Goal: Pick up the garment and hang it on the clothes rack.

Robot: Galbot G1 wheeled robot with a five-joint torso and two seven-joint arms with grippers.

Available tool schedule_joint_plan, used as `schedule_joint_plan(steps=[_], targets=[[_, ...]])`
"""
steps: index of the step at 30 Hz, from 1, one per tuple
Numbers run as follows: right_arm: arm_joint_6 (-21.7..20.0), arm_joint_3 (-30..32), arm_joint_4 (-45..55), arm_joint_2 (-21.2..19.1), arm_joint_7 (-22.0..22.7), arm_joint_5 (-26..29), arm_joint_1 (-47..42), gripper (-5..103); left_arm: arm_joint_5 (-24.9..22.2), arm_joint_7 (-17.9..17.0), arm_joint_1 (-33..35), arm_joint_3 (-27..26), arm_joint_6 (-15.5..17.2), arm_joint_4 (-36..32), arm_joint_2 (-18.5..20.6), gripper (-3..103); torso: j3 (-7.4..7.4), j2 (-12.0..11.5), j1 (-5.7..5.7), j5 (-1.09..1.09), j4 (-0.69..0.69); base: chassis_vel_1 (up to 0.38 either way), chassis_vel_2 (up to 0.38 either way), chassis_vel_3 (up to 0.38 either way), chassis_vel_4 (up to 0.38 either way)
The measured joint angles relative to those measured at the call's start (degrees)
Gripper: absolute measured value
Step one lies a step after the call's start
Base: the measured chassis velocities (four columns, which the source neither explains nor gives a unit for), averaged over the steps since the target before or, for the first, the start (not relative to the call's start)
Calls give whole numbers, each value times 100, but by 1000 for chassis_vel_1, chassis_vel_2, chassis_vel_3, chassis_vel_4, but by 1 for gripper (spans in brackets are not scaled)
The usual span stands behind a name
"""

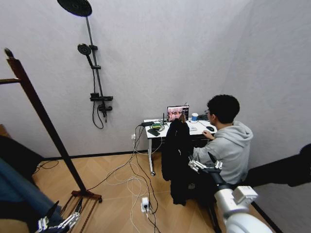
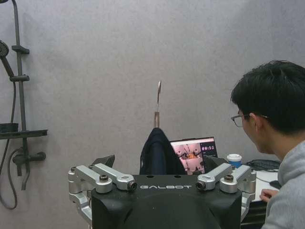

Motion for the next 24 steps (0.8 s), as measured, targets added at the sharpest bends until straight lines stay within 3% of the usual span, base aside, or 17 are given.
schedule_joint_plan(steps=[2, 3, 6, 8, 10, 14, 16, 24], targets=[[9, 145, -497, -517, -21, 314, 525, 100, 0, 2, 0, 0, 0, 0, 1, 100, 0, 0, -3, 1, -3, -31, 47, -5, 3], [9, 145, -497, -517, -21, 314, 525, 100, 0, 2, 0, 0, 0, 0, 1, 100, 0, 0, -3, 1, -3, 0, 0, 0, 0], [155, 172, -1442, -1364, -404, 619, 1602, 100, 0, 2, 0, 0, 0, 0, 0, 100, -5, 6, -14, -2, -1, 69, -42, -60, 17], [154, 139, -1539, -1428, -433, 677, 1717, 100, 0, 1, 1, 0, 0, 0, 0, 100, -5, 6, -14, -2, -2, 65, -53, -57, 56], [131, -204, -2195, -1734, -493, 1116, 2452, 100, 0, 1, 1, 0, 0, 0, 0, 100, -4, 6, -14, 0, -3, 34, -64, -51, 62], [116, -570, -2846, -1881, -558, 1355, 3151, 100, 0, 2, 1, 0, 0, 0, 0, 100, -3, 5, -11, 1, -2, 6, -13, -10, 16], [135, -863, -3434, -1938, -880, 1393, 3751, 100, 0, 3, 0, 0, 0, 0, 0, 100, -2, 3, -6, -2, -1, 0, 0, 0, 0], [140, -1437, -4389, -1941, -1582, 1762, 4547, 100, 0, 2, 0, 0, 0, 0, 0, 100, -2, 3, -6, -1, -3, 0, 0, 0, 0]])
